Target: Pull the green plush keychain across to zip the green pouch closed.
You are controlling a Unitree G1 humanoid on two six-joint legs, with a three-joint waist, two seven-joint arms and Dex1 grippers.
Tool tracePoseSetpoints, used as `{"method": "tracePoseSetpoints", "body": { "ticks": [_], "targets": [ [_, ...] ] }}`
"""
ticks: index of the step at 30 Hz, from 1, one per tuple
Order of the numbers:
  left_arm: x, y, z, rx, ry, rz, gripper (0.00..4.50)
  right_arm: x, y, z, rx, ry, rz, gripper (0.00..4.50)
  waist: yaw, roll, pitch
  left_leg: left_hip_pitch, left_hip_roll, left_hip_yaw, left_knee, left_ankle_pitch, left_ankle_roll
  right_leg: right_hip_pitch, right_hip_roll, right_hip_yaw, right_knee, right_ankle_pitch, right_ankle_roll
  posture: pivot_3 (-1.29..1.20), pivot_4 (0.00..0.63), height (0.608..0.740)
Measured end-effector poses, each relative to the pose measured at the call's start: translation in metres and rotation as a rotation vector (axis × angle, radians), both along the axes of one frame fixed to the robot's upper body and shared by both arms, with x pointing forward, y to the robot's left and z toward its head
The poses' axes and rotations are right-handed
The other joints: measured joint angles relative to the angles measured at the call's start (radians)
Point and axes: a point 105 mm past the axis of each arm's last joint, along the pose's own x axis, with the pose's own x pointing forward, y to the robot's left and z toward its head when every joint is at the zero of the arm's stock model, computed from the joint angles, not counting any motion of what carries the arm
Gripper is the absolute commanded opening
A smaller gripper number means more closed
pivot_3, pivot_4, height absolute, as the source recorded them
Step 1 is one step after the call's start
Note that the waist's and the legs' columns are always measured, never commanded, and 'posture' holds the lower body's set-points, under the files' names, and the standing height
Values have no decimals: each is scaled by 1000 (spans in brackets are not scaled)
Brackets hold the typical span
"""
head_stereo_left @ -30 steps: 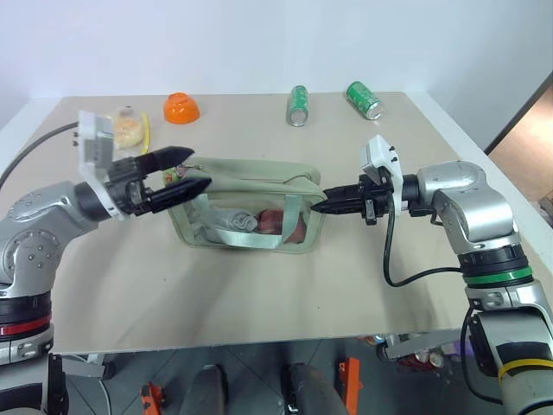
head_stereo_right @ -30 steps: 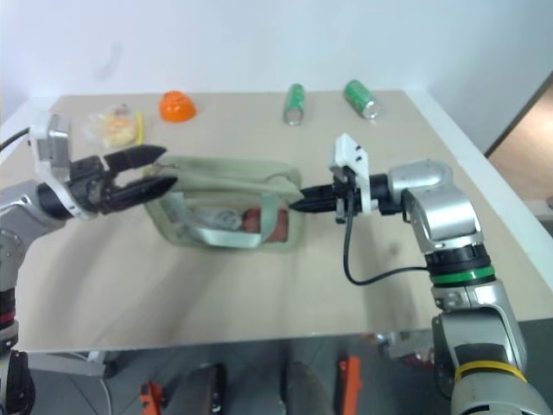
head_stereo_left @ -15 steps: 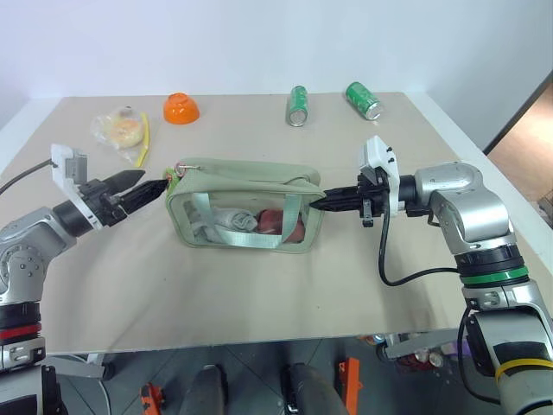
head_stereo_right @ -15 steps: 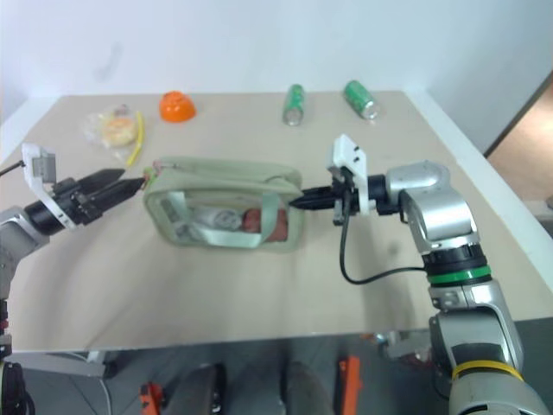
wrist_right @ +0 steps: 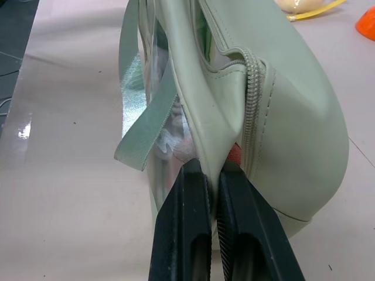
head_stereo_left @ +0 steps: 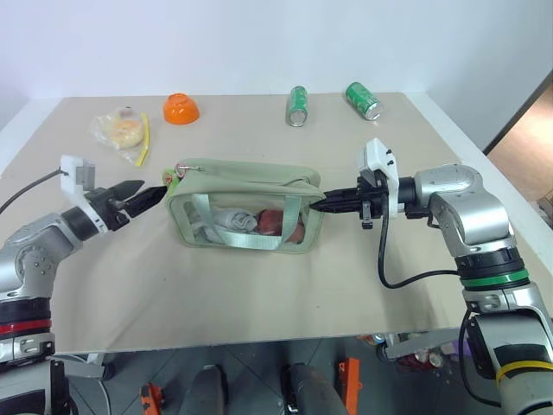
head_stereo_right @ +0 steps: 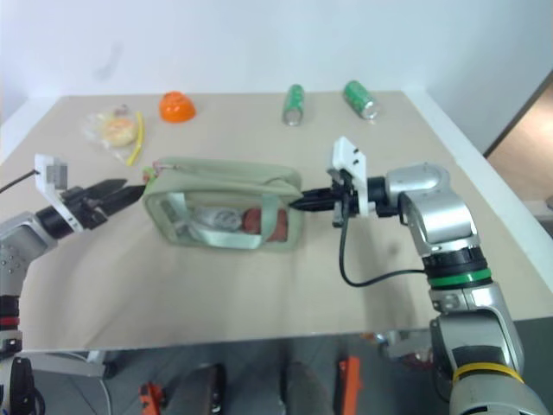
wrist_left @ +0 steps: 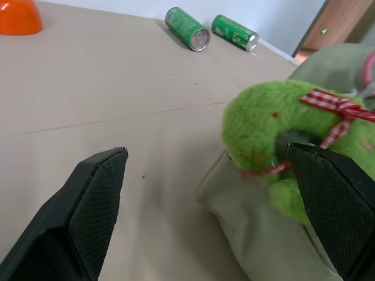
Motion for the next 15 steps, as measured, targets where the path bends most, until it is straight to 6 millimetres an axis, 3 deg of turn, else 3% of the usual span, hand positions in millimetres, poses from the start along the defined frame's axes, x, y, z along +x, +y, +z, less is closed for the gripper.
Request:
{"method": "tracePoseSetpoints", "body": {
  "ticks": [5,15],
  "targets": [
    [9,-8,-1,23,1,-15,4500,-1,0,0,0,-7,-6,32,0,0,0,0,0,0,0,0,0,0,1,0,0,2,2,0,150,740],
    [16,-26,6,18,-30,-67,1293,-1,1,0,1,-15,-15,0,0,0,0,0,0,0,0,0,0,0,1,1,0,2,3,0,150,740]
  ]
}}
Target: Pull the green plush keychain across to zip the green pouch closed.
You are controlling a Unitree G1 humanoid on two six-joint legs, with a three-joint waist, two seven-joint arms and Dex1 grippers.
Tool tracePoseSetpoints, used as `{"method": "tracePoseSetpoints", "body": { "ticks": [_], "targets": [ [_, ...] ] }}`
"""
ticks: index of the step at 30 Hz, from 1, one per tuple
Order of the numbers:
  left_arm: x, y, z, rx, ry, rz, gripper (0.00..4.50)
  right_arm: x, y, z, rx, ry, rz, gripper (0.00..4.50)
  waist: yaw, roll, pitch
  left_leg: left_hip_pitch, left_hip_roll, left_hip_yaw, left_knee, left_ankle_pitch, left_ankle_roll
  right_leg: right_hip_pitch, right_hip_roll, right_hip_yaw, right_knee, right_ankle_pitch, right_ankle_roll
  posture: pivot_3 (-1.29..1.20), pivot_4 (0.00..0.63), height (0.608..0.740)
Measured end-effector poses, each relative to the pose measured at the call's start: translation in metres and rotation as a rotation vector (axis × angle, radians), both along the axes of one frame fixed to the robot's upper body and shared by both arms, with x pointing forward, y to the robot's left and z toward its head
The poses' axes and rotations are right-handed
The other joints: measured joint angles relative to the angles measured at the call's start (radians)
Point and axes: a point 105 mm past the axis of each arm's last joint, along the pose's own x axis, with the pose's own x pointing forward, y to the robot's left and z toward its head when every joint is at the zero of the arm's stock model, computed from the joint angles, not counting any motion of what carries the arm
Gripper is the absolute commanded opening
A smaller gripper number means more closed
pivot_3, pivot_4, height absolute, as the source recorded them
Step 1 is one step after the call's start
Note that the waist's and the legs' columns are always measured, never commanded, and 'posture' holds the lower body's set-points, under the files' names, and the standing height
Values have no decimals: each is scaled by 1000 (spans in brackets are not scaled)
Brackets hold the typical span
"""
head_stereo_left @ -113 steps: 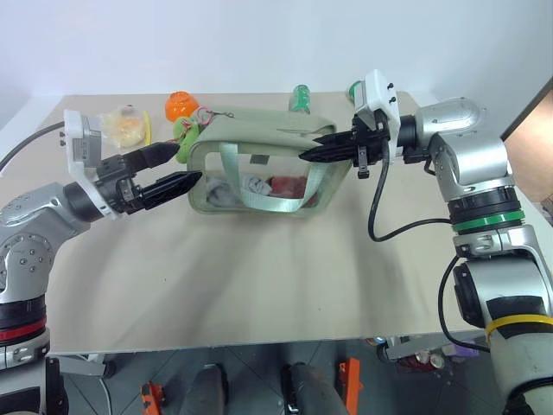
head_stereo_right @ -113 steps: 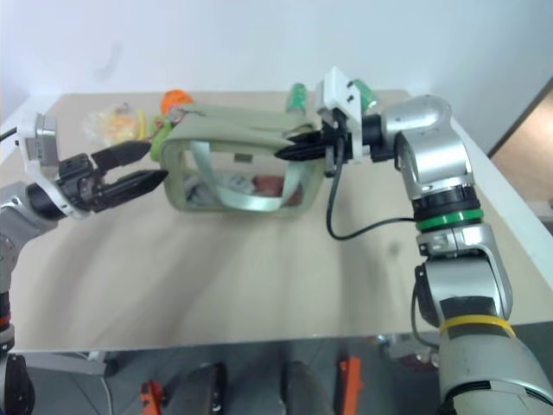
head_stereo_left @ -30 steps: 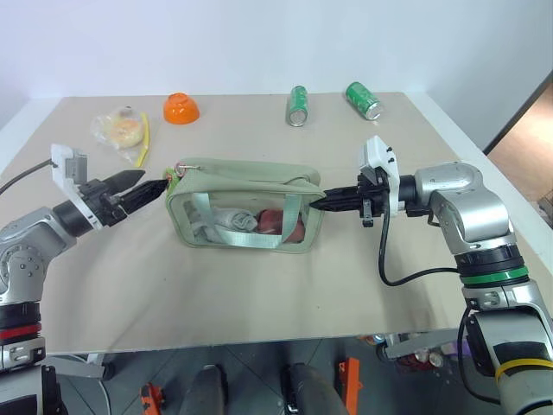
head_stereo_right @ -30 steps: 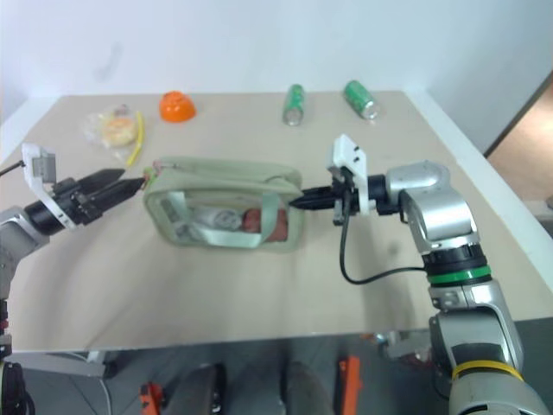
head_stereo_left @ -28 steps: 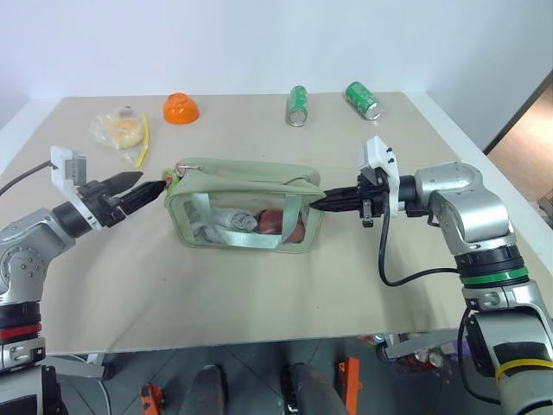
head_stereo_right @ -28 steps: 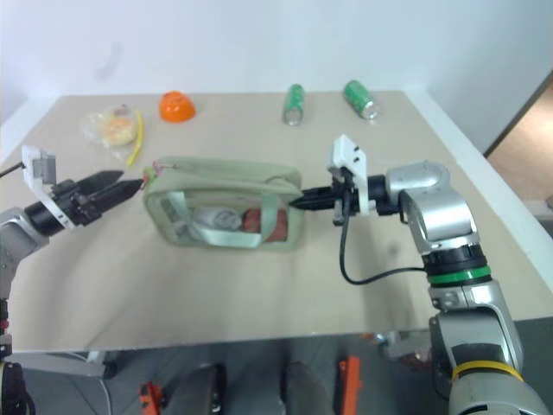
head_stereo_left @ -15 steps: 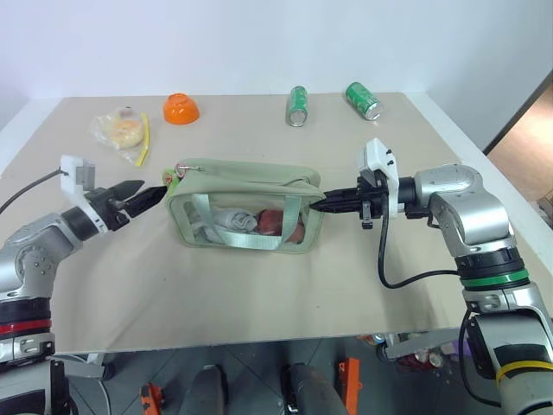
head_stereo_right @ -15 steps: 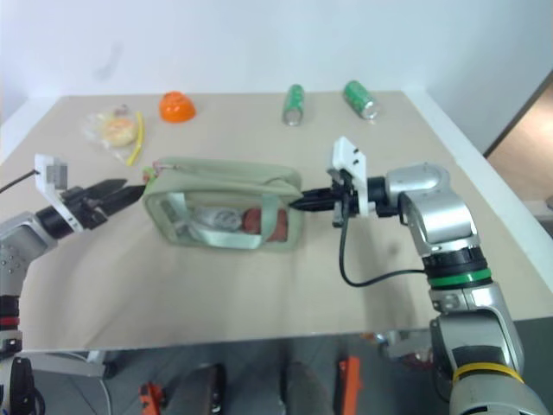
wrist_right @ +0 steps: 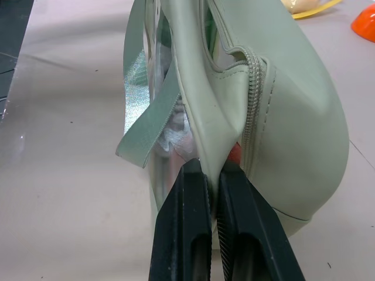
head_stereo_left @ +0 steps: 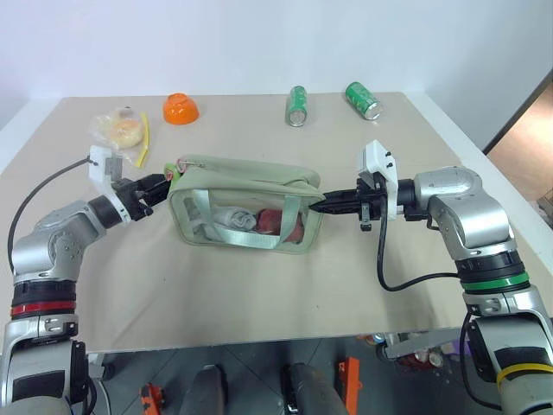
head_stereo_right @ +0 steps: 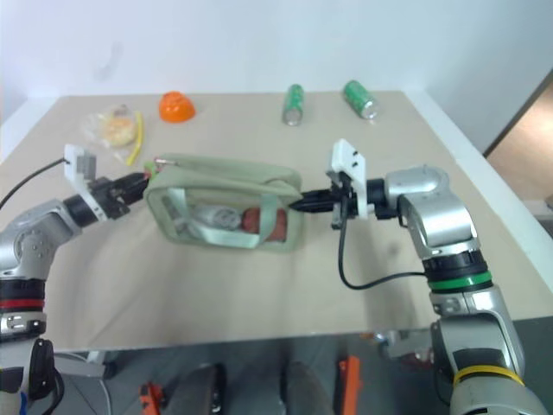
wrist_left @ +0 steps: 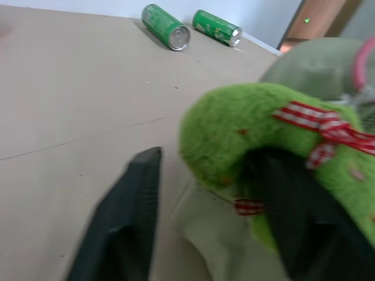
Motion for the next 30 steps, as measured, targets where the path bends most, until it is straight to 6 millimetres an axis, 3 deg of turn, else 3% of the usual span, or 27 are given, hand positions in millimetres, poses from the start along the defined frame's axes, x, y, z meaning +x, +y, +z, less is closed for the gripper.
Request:
{"method": "tracePoseSetpoints", "body": {
  "ticks": [3,11,16,19,22,26,30],
  "targets": [
    [0,-1,-1,7,0,0,276,0,0,-1,1,1,-4,0,0,0,0,0,0,0,0,0,0,0,0,0,0,0,0,0,150,740],
    [8,2,7,23,-27,53,276,0,0,-1,2,0,-6,0,0,0,0,0,0,0,1,0,0,0,0,0,0,0,0,0,150,740],
    [23,3,45,25,-134,115,276,0,0,-1,1,-2,-6,0,1,0,0,-1,0,0,2,0,0,0,0,0,0,2,2,0,150,740],
    [27,-5,82,26,-261,114,276,0,0,-1,1,-3,-5,0,0,0,0,-1,0,0,2,0,0,0,0,1,0,2,2,0,150,740],
    [27,-24,105,35,-344,67,276,0,0,-1,1,-4,-5,0,0,0,0,0,0,1,1,0,0,0,1,2,0,2,3,0,150,740],
    [22,-56,105,99,-382,-49,276,1,0,-1,2,-4,-8,0,0,0,0,0,0,1,1,0,0,0,1,2,0,2,3,0,150,740],
    [4,-94,103,215,-437,-232,276,1,-1,-1,3,-5,-15,0,0,0,0,0,0,2,1,0,0,0,1,4,0,2,3,0,150,740]
  ]
}}
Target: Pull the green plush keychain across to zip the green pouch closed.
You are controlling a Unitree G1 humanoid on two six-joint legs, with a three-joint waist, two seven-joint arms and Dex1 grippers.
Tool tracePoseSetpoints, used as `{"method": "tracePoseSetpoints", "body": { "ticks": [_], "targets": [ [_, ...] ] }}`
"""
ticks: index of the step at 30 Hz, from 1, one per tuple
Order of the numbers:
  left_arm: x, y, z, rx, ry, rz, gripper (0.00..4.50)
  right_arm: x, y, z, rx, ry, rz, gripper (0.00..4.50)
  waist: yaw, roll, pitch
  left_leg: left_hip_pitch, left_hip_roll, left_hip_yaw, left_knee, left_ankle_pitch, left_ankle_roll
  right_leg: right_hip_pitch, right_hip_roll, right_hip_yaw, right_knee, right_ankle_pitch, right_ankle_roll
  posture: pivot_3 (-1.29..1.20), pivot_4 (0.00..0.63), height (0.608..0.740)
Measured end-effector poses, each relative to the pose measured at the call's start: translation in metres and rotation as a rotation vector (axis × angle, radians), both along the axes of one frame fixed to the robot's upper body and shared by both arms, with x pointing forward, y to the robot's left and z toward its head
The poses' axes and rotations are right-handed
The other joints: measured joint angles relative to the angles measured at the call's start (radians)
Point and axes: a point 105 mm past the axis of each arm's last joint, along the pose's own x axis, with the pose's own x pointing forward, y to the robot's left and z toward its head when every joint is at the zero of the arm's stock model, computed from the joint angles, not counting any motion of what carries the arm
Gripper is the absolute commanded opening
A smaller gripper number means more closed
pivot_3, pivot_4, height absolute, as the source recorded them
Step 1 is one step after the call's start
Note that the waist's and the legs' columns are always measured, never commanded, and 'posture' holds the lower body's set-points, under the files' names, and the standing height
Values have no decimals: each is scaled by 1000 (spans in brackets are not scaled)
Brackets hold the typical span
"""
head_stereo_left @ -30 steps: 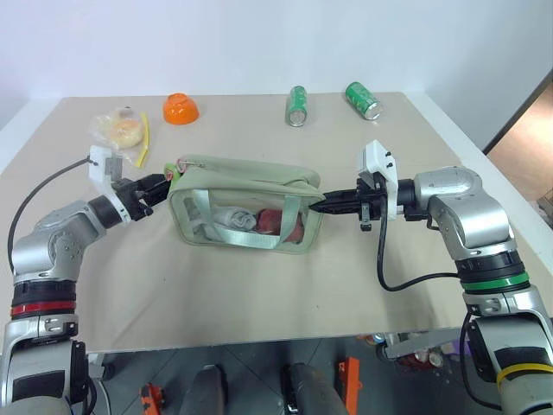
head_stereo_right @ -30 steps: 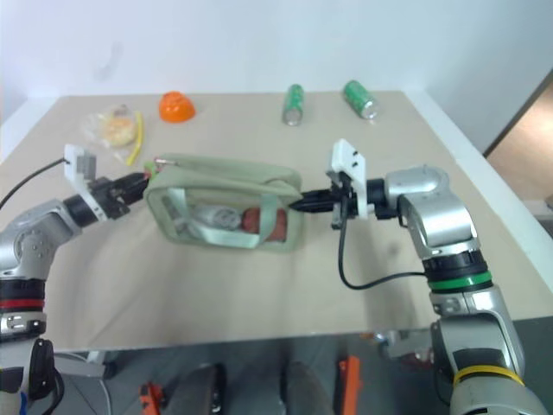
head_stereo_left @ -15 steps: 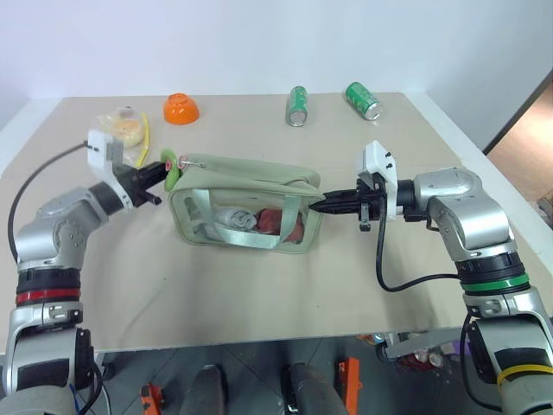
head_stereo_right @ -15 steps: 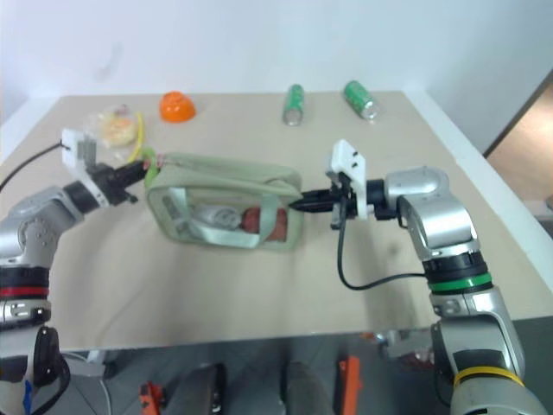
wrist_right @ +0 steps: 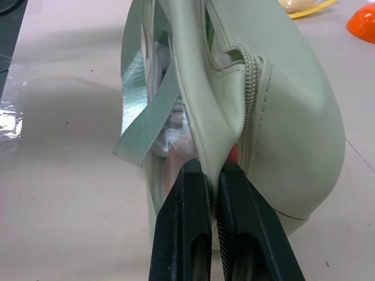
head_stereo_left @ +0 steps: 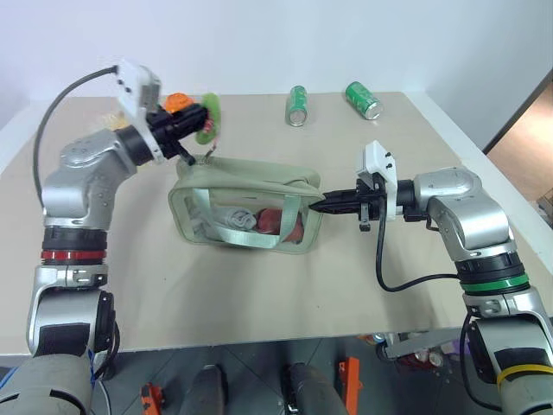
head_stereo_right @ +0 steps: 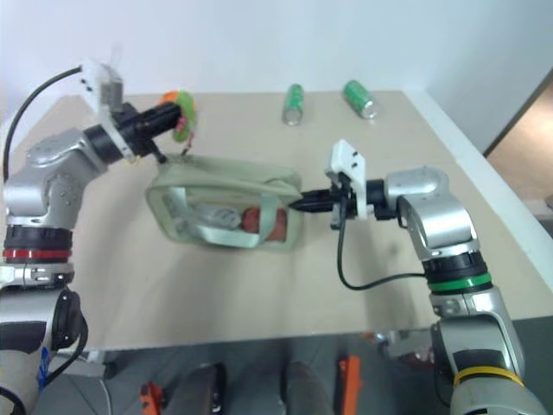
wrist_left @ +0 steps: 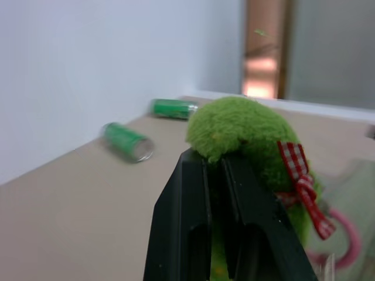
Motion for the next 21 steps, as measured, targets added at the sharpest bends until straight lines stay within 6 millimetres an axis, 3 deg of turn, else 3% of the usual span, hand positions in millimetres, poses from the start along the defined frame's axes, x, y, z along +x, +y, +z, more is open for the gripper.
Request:
{"method": "tracePoseSetpoints", "body": {
  "ticks": [4,13,16,21],
  "targets": [
    [-13,-15,-12,106,-1,-103,276,-1,-1,-2,2,0,-8,0,-2,0,0,1,0,0,0,0,0,0,1,1,0,0,0,0,150,740],
    [-7,-2,-28,160,71,-75,3144,-2,0,-2,8,-6,-18,0,-1,0,0,1,0,1,2,0,0,0,1,2,0,-1,-3,0,150,740],
    [-8,2,-30,195,71,-74,4299,-2,0,-2,10,-6,-17,0,-2,0,0,1,0,1,1,0,0,0,1,2,0,-1,-3,0,150,740],
    [-18,11,-28,277,64,-105,4467,-2,0,-2,13,-6,-17,0,-2,0,0,1,0,1,1,0,0,0,1,3,0,-1,-3,0,150,740]
  ]
}}
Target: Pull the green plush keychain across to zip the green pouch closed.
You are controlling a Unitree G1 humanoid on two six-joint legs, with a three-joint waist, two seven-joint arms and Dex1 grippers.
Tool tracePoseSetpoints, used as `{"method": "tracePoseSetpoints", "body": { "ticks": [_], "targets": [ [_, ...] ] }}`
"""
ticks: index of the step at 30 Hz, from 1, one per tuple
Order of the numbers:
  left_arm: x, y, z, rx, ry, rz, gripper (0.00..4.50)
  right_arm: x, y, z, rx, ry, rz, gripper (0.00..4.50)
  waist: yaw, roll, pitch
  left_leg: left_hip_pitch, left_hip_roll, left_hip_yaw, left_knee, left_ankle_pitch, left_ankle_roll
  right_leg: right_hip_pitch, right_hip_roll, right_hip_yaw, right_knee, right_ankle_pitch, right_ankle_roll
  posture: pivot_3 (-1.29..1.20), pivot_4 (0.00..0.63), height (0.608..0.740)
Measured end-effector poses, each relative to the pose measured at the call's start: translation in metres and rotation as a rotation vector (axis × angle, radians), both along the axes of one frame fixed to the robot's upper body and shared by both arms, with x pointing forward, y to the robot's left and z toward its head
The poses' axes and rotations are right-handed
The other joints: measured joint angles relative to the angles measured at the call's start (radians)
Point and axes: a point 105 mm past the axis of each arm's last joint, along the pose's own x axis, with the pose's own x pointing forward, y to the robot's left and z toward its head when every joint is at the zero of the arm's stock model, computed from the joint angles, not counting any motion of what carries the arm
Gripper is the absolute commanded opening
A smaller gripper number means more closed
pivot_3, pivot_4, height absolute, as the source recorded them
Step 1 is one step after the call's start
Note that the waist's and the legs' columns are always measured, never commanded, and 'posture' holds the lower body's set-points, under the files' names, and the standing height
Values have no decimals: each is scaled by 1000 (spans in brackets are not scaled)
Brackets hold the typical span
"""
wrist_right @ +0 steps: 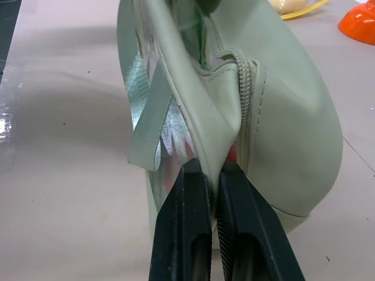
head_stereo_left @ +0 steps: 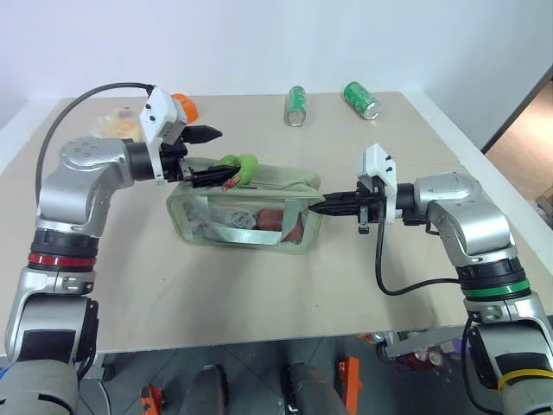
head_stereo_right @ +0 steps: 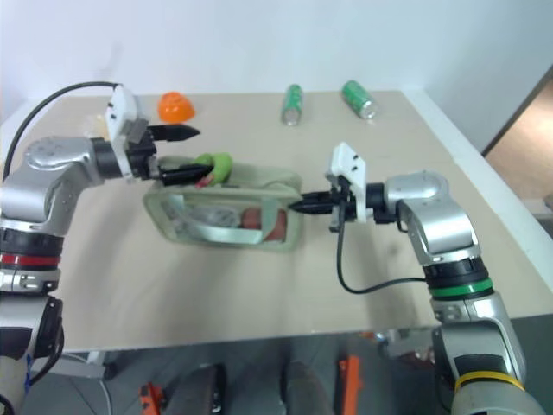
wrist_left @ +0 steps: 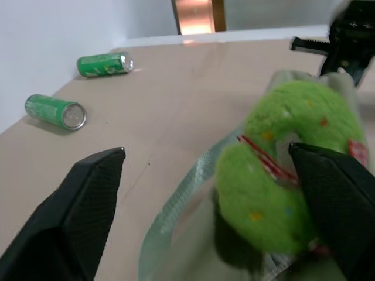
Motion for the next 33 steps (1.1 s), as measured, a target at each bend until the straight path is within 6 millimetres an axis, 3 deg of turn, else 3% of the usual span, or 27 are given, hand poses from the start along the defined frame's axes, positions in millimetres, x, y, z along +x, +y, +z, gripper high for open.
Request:
{"method": "tracePoseSetpoints", "body": {
  "ticks": [7,12,15,18,23,30,33],
  "targets": [
    [-7,26,11,81,-9,36,4467,0,1,0,3,-1,2,0,-3,0,0,0,0,0,0,0,0,0,0,0,0,0,-1,0,150,740],
    [-15,41,35,-40,-11,52,4467,0,3,0,9,-1,6,0,-8,0,0,0,0,0,0,0,0,-1,0,0,0,0,-1,0,150,740],
    [-24,58,37,-138,25,59,4467,0,4,-1,12,1,10,0,-14,0,0,1,0,1,-2,0,0,0,0,0,0,-1,-1,0,150,740],
    [-28,70,15,-192,118,76,4467,0,5,-1,14,-1,12,0,-18,0,0,1,1,0,-2,0,0,0,0,0,0,-1,-1,0,150,740],
    [-40,85,-49,-211,306,148,4467,0,5,-2,12,1,12,0,-19,-1,1,3,1,3,-3,0,0,0,0,1,0,-1,-1,0,150,740],
    [-45,75,-63,-208,325,150,4467,0,5,-2,9,0,12,0,-19,-4,0,4,1,5,-2,0,0,0,-1,2,0,-1,-2,0,150,740],
    [-42,71,-68,-211,338,150,3696,0,5,-2,9,1,13,0,-19,-4,0,4,1,5,-3,0,0,0,-1,2,0,-1,-2,0,150,740]
  ]
}}
